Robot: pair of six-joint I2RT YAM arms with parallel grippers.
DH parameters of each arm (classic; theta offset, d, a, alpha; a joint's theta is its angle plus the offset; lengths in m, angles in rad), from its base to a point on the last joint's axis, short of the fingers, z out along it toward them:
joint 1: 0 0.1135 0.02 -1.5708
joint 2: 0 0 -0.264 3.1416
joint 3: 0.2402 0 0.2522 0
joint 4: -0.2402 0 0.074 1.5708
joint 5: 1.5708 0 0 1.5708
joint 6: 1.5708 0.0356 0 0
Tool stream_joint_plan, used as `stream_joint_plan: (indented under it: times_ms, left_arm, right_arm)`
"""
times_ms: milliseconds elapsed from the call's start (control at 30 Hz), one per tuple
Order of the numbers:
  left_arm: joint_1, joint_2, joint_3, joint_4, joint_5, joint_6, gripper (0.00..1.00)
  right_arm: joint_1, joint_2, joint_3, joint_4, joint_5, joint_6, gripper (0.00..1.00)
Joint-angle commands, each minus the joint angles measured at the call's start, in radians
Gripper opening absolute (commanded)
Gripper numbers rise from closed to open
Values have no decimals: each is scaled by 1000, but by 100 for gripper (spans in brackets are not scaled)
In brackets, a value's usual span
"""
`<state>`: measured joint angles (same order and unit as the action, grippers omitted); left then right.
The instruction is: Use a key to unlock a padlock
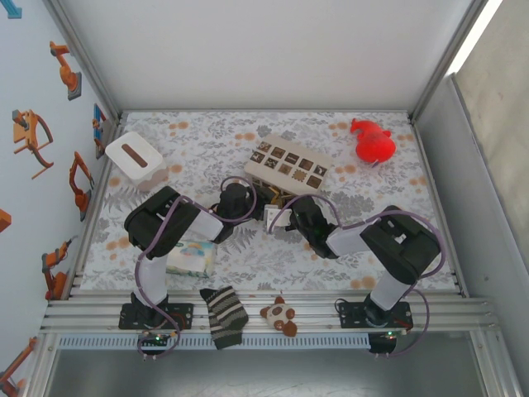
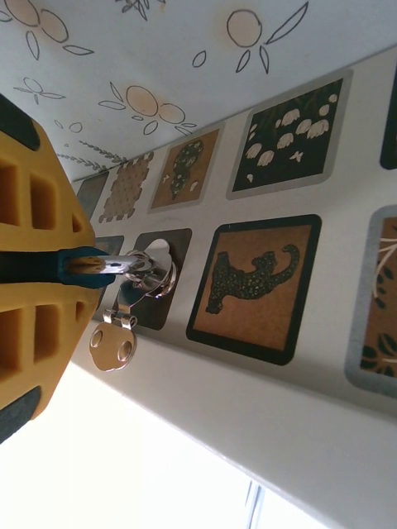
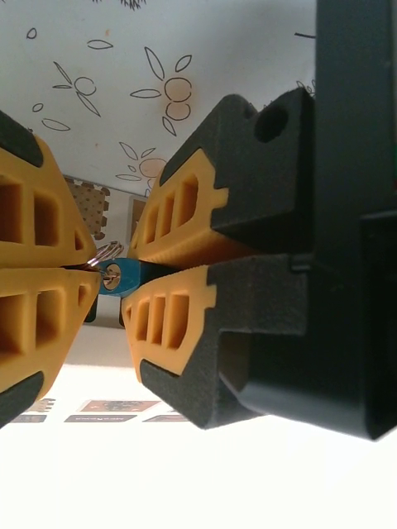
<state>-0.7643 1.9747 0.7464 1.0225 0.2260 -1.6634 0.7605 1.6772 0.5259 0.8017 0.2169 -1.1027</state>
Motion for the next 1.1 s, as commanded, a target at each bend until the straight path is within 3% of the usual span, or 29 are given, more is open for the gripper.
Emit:
stream_joint_plan:
  times_ms: [0, 267, 500, 767, 1000, 1067]
  left_arm:
    - [-41, -6, 20, 90, 161, -11, 0]
    - [-36, 4, 23, 104, 157, -20, 0]
    - [-37, -14, 22, 87, 144, -11, 0]
    - [-38, -21, 22, 90, 144, -9, 0]
    - [-40, -16, 16, 79, 135, -2, 0]
    - [-40, -16, 11, 76, 126, 6, 9]
  right_arm:
    - [-24, -11, 27, 62, 11, 52, 0]
    - [48, -48, 2, 46, 120, 311, 0]
    - [92, -45, 10, 63, 224, 626, 0]
    - [92, -15, -29, 193, 216, 882, 0]
    - [92, 13, -54, 211, 210, 888, 0]
    - [92, 20, -65, 217, 201, 889, 0]
